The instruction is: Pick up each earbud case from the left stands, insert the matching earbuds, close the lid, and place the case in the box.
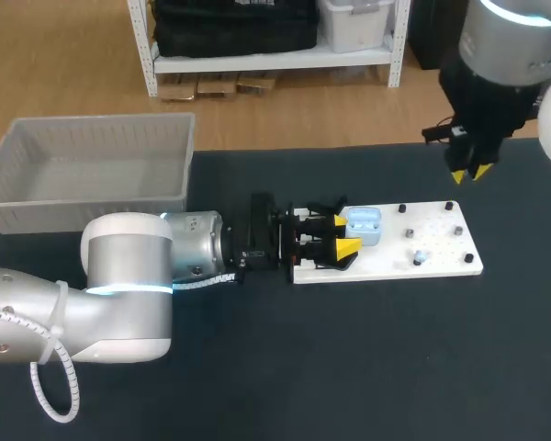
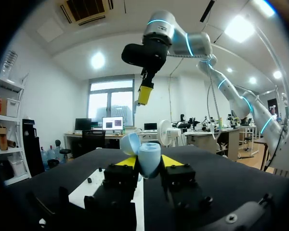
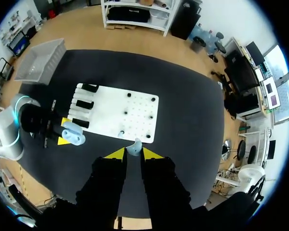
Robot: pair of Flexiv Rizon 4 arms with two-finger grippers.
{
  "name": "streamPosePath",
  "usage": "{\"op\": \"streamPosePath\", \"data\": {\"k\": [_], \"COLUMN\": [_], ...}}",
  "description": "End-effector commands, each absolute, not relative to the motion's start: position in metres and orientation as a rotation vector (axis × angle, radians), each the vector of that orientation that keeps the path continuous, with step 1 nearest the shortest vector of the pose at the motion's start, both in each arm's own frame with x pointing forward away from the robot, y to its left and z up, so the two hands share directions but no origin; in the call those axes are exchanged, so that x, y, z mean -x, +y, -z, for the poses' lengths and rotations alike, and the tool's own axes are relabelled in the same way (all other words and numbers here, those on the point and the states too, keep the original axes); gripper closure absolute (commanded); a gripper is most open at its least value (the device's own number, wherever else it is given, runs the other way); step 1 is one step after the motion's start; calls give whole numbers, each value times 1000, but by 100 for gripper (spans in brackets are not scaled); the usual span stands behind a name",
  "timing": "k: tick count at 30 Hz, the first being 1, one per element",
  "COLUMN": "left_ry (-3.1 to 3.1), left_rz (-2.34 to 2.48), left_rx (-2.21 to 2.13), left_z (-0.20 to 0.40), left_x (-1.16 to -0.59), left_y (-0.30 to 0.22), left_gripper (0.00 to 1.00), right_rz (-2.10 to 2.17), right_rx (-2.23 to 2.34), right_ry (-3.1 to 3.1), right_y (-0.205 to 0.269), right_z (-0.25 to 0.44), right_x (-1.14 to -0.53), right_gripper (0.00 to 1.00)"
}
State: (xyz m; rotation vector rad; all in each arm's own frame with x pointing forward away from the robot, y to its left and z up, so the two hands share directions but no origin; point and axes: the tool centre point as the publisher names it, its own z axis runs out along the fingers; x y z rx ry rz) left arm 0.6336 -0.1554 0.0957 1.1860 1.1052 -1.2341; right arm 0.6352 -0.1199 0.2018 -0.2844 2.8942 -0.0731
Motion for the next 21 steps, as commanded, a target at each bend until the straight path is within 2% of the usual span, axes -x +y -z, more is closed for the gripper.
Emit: {"op": "streamPosePath", "data": {"k": [1,8,16,21], "left_ry": [1105,1105,1105,1105], "left_rz": [1232,1232,1232,1232], "left_rx": [-1183,-1183,-1183,-1183], "left_z": [-95,-95,-95,-95], "left_x": [-633,-633,-633,-633], "left_y": [-155,-155,-155,-155], "left_gripper": [100,100,100,100], "right_rz": [71,71,85,116], "right_rx": [282,282,-219,-334], "right_ry": [2884,2884,2915,2899], "right_y": [-121,-121,-100,-85], "right_z": [-201,-201,-212,-208], "right_x": [-633,-633,-632,-628], "right_gripper": [100,100,100,100]}}
